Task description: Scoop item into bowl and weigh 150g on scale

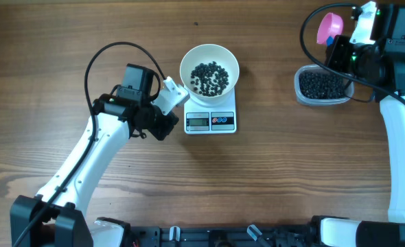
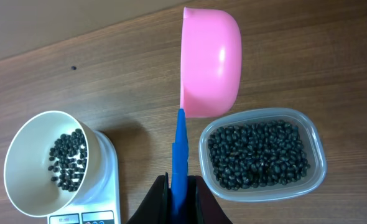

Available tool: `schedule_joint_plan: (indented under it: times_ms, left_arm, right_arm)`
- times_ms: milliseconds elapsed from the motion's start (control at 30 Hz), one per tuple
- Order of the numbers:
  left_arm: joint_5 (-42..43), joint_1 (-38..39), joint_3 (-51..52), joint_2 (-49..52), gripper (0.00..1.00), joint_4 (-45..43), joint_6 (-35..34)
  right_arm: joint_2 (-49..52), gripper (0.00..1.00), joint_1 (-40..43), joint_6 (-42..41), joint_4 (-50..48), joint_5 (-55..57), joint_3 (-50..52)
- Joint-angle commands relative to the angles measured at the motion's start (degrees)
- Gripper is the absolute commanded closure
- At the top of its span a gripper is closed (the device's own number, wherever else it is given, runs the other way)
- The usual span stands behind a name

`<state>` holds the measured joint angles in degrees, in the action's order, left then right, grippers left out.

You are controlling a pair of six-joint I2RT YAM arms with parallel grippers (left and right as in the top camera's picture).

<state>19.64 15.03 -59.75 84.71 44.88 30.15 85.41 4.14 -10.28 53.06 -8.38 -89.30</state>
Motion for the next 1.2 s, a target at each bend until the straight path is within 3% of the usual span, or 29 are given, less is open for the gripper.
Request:
schedule_joint_plan:
  times_ms: [0, 67, 167, 433, 467, 533, 567, 600, 1000, 1167]
  left_arm:
    - [0.7, -2.3, -0.2, 0.0, 0.96, 0.0, 5.9]
    - [0.7, -3.0, -0.2, 0.0, 0.96, 0.0, 6.2]
    - [2.3, -3.2, -0.2, 0.0, 0.96, -0.2, 12.0]
    - [4.2, -3.2, -0.2, 0.5, 0.96, -0.2, 12.0]
    - [4.2, -3.2, -0.2, 0.5, 0.92, -0.2, 12.0]
    - [4.2, -3.2, -0.2, 0.5, 0.68, -0.2, 12.0]
    - [4.2, -3.2, -0.2, 0.5, 0.49, -0.2, 12.0]
    - [4.2, -3.2, -0.2, 0.5, 0.0, -0.2, 12.0]
    - [4.2, -3.2, -0.2, 0.5, 0.0, -1.6, 12.6]
    - [4.1, -3.2, -0.2, 0.5, 0.0, -1.7, 20.9]
  right_arm:
    - [0.5, 0.96, 0.1, 1.2, -0.1, 1.1, 0.5]
    - [0.5, 0.96, 0.1, 1.3, 0.3, 1.1, 0.5]
    - [0.5, 0.96, 0.1, 1.3, 0.8, 1.1, 0.5]
    - [0.5, 0.96, 0.1, 1.3, 0.8, 1.1, 0.5]
    - [0.5, 0.96, 0.1, 1.3, 0.8, 1.1, 0.5]
    - [0.5, 0.96, 0.1, 1.3, 0.8, 1.1, 0.5]
    - [0.5, 0.96, 0.1, 1.3, 0.8, 1.1, 0.5]
    - [0.5, 0.96, 0.1, 1.3, 0.8, 1.1, 0.5]
    - [0.5, 0.96, 0.1, 1.2, 1.0, 0.9, 0.5]
    - [0.5, 0.96, 0.1, 1.2, 1.0, 0.9, 0.5]
